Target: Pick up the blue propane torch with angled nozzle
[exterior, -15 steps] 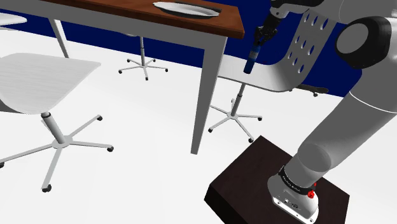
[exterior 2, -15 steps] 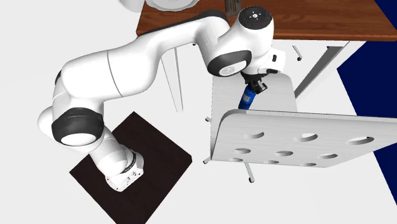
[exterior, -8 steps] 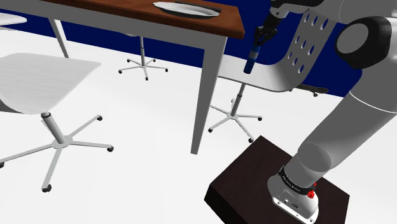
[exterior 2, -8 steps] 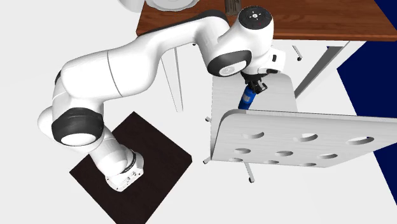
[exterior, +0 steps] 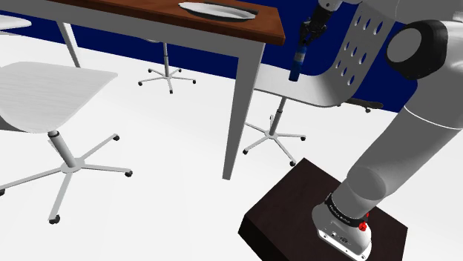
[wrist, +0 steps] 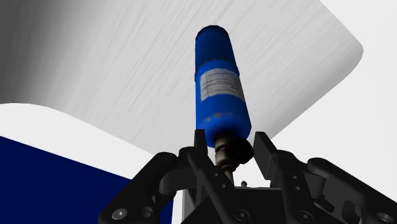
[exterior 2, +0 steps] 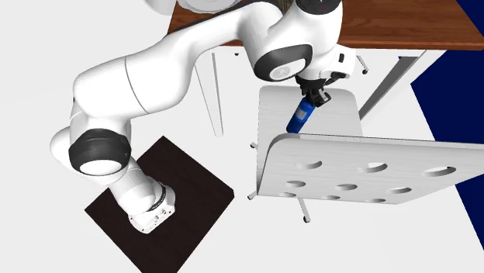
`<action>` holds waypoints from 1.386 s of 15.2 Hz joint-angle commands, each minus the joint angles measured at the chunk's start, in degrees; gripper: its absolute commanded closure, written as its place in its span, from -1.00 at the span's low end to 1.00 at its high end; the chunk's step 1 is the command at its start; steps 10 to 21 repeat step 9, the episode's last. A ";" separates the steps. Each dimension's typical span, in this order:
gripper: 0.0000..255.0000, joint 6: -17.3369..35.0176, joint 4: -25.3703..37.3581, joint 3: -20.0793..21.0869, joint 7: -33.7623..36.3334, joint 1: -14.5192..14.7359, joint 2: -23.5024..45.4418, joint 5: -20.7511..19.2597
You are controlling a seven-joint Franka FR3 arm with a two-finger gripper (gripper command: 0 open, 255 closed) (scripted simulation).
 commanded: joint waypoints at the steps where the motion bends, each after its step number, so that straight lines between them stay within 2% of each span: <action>1: 1.00 -1.58 2.01 -0.08 -0.01 -0.11 0.47 0.21; 7: 1.00 -7.24 9.98 -0.51 -0.27 -0.85 3.07 1.49; 21: 1.00 -7.39 10.19 -0.51 -0.28 -0.88 3.14 1.53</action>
